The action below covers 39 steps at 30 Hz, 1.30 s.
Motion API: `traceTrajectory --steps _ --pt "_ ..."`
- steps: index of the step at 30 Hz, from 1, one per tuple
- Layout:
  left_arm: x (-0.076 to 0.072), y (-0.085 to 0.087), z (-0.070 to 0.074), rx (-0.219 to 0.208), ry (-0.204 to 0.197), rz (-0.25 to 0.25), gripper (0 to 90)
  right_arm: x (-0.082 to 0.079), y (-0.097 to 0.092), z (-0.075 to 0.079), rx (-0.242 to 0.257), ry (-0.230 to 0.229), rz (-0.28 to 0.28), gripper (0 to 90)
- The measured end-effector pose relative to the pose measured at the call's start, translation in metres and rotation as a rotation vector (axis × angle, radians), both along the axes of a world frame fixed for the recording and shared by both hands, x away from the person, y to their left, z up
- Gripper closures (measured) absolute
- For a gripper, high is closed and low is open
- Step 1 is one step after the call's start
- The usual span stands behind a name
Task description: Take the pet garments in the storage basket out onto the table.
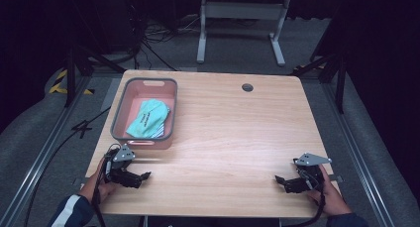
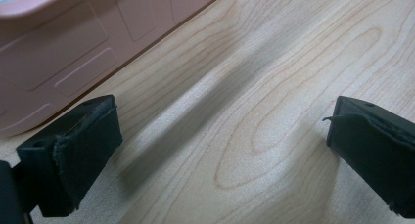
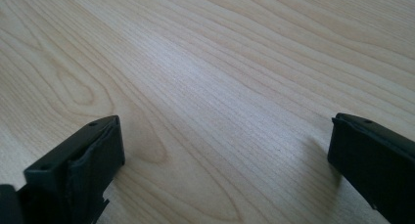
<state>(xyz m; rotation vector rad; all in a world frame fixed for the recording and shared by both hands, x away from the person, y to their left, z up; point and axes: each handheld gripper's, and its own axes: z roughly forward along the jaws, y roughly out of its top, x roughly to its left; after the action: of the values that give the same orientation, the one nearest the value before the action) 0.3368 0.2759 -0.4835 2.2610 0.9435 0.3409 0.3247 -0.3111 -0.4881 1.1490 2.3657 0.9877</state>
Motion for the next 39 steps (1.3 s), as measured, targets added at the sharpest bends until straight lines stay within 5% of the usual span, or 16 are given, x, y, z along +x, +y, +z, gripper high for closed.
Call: traceTrajectory --steps 11,13,14,18,22,27,39 --pt "-0.001 0.000 0.000 0.002 0.001 0.000 0.0 0.000 0.000 0.000 -0.001 0.000 -0.001 0.4" --pt "-0.003 0.002 0.002 0.008 0.003 -0.026 6.8 0.000 0.000 0.000 0.000 0.001 -0.001 0.4" --pt "-0.006 0.006 0.004 0.002 0.000 -0.077 6.8 0.000 0.000 0.000 -0.001 0.000 0.000 0.4" --pt "-0.008 0.010 0.007 0.021 0.000 -0.008 15.8 0.000 0.000 0.000 -0.001 0.000 0.000 0.4" --pt "-0.009 0.009 0.011 0.062 -0.011 -0.019 18.0 0.000 0.000 0.000 0.000 0.000 -0.001 0.4" --pt "-0.015 0.014 0.020 0.029 -0.028 -0.034 20.2 0.000 0.000 0.000 -0.001 0.000 -0.001 0.4" --pt "-0.027 0.019 0.046 0.036 -0.070 -0.038 26.4 0.000 0.000 0.000 -0.001 0.000 -0.002 0.4"
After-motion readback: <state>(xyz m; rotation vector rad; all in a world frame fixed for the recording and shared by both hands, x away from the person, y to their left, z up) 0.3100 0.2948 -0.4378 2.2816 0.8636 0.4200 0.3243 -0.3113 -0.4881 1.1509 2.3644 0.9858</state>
